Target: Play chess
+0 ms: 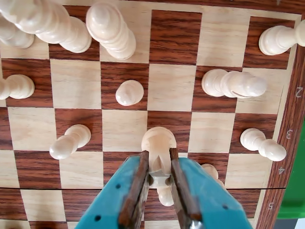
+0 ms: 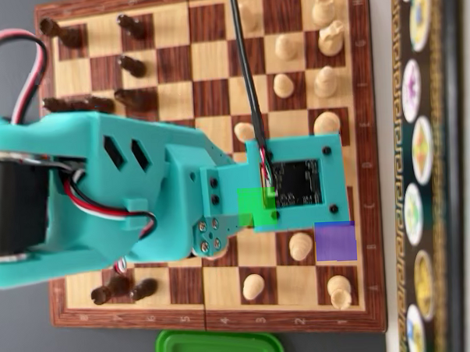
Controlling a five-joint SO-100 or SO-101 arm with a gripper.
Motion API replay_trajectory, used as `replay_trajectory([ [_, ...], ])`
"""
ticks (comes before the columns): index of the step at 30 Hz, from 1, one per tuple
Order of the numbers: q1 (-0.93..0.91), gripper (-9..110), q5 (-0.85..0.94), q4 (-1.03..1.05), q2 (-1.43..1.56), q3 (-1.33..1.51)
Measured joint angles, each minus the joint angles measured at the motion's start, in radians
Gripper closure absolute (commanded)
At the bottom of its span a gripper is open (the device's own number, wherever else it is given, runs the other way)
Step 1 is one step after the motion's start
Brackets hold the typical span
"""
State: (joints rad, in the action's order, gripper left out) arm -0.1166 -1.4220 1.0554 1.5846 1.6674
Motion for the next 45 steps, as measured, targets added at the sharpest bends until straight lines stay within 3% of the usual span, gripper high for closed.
replay_trajectory([
  [45,-0.04,98,0.0,-0.003,-0.101,-0.008],
])
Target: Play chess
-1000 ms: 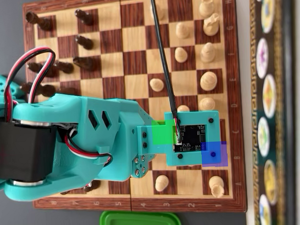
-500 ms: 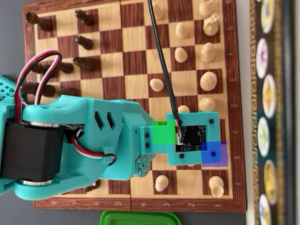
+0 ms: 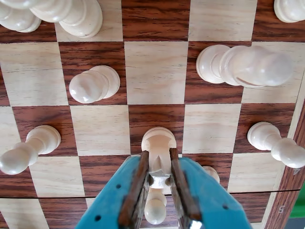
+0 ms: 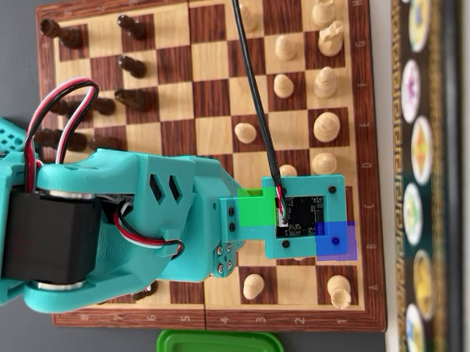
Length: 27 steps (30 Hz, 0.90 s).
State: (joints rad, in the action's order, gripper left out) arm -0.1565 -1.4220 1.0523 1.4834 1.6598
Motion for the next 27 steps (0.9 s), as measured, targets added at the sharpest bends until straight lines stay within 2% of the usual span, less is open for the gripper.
replay_trajectory([
  [27,0.002,98,0.0,-0.028,-0.012,-0.018],
])
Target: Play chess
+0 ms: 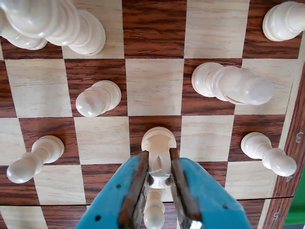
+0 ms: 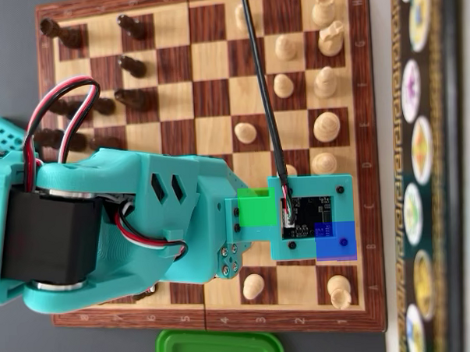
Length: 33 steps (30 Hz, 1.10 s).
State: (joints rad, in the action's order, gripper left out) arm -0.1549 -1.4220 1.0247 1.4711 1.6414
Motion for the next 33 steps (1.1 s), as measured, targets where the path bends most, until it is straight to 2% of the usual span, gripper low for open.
replay_trajectory([
  [16,0.0,98,0.0,0.0,-0.021,-0.002],
  [22,0.0,91,0.0,0.0,-0.023,-0.002],
  [33,0.005,91,0.0,0.0,-0.026,-0.002],
])
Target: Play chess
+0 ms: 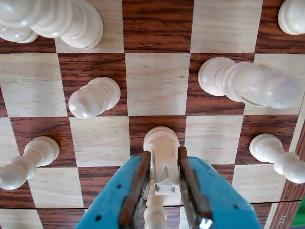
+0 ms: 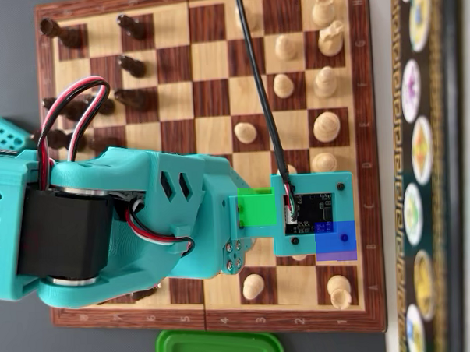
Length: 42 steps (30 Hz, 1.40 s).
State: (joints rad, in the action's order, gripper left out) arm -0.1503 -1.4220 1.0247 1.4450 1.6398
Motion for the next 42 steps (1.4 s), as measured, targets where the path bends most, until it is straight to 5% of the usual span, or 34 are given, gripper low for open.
replay_trajectory([
  [30,0.005,91,0.0,0.002,0.074,-0.046],
  [42,0.005,91,-0.005,0.048,0.365,0.048],
])
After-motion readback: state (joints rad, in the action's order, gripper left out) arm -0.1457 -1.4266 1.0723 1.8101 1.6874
